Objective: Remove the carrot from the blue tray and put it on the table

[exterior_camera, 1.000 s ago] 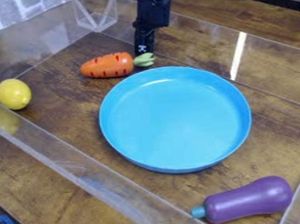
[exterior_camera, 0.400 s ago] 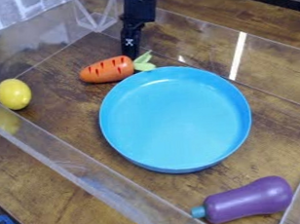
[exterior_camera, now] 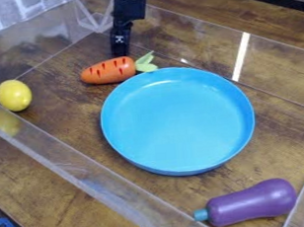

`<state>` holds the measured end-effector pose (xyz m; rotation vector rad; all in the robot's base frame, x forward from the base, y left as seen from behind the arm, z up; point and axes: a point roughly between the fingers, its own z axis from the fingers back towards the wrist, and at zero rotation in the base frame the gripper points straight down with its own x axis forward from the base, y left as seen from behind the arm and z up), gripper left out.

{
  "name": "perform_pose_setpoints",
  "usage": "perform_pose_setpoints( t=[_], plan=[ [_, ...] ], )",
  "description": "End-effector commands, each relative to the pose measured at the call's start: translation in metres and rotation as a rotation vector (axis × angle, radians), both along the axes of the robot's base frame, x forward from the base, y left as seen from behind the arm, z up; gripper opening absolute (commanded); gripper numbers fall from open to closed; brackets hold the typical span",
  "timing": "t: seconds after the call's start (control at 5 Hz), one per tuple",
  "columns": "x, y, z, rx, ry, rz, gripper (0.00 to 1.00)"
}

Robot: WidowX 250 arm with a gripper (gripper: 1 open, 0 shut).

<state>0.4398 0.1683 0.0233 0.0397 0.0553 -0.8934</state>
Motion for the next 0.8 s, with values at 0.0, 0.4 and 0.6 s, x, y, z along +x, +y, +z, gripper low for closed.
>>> perform_pose_setpoints(
  t=[0.0, 0.4, 0.6],
  plan=[
    [0.013, -0.008, 0.0, 0.0, -0.039, -0.05, 1.0],
    [0.012, -0.003, -0.007, -0.007, -0.031, -0.144, 1.0],
    [0.01, -0.014, -0.01, -0.008, -0.027, -0.16, 1.0]
  ],
)
